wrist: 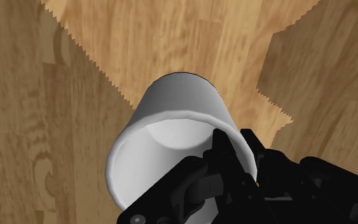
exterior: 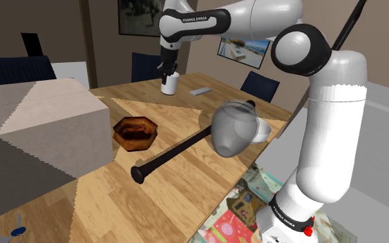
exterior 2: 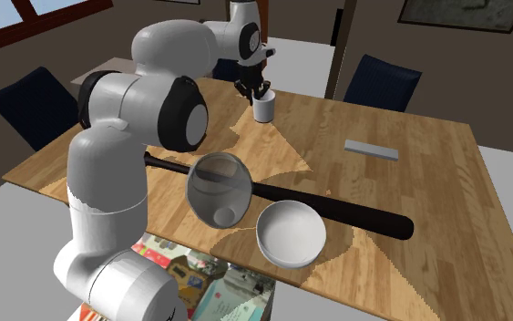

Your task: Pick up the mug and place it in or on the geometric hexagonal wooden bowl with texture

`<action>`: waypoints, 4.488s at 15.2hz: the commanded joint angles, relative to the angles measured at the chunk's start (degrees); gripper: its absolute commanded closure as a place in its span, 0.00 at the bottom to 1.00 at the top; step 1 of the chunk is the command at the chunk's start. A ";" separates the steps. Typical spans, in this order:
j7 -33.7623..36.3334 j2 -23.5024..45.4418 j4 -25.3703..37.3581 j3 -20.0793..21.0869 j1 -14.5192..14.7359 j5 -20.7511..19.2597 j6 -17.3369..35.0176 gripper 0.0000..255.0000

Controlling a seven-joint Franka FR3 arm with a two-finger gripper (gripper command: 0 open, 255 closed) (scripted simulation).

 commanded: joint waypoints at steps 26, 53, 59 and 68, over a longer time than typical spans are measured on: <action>20.75 -11.98 -7.96 7.35 13.24 -1.96 -5.68 1.00; 29.54 -10.53 -18.93 9.79 17.41 -3.94 5.82 1.00; 29.54 -10.52 -18.93 9.79 17.41 -3.94 5.81 0.00; 28.97 -12.31 -14.02 10.16 17.65 -3.12 -0.80 0.00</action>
